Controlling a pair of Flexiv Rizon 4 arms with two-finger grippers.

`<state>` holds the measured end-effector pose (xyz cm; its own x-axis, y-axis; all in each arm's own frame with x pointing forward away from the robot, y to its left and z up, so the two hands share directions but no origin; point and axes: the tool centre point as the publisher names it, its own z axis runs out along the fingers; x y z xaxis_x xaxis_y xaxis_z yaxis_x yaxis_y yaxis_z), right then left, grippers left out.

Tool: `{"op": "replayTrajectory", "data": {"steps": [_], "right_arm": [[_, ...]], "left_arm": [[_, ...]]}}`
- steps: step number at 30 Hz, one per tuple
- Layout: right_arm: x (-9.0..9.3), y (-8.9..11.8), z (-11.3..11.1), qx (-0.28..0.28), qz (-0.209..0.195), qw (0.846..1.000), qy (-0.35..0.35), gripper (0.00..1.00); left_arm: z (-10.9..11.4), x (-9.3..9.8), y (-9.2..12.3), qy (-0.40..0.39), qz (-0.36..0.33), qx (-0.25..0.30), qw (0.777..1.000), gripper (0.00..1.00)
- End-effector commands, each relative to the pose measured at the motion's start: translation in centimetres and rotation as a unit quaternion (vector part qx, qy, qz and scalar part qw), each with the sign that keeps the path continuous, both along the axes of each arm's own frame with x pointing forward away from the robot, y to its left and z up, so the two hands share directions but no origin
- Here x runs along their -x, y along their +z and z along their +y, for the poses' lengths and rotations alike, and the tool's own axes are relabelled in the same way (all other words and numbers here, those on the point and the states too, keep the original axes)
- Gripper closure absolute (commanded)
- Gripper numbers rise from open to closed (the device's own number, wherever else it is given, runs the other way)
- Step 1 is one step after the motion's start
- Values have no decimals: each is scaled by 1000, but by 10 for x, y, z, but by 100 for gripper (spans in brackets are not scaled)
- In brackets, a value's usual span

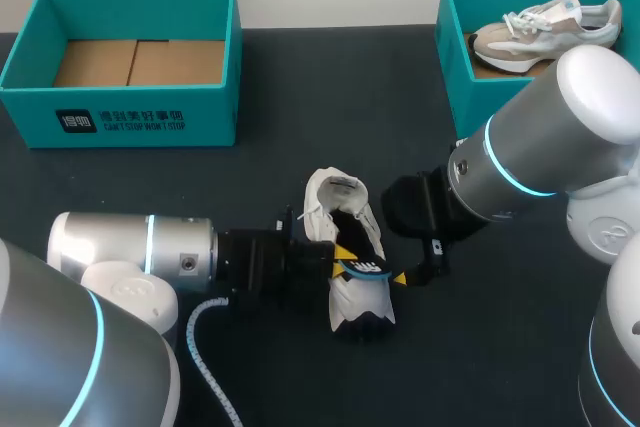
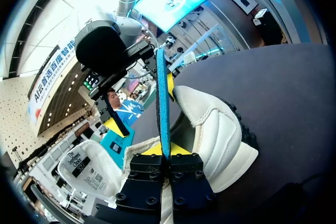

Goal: Take the shoe out of the shoebox, open the shoe tongue, remove and reinsert the insole, then place the shoe into the shoebox

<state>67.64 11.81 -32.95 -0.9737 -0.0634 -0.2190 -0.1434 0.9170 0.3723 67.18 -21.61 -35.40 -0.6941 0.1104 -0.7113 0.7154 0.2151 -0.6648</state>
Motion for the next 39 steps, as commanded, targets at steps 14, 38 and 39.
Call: {"op": "replayTrajectory", "data": {"steps": [14, 38, 39], "right_arm": [[1, -1, 0, -1, -1, 1000, 0, 0], [1, -1, 0, -1, -1, 1000, 0, 0], [1, -1, 0, -1, -1, 1000, 0, 0]], "left_arm": [[-16, 31, 16, -37, -27, 11, 999, 100], [-1, 18, 19, -3, -61, 12, 998, 74], [-1, 18, 21, -3, -58, 16, 998, 73]]}}
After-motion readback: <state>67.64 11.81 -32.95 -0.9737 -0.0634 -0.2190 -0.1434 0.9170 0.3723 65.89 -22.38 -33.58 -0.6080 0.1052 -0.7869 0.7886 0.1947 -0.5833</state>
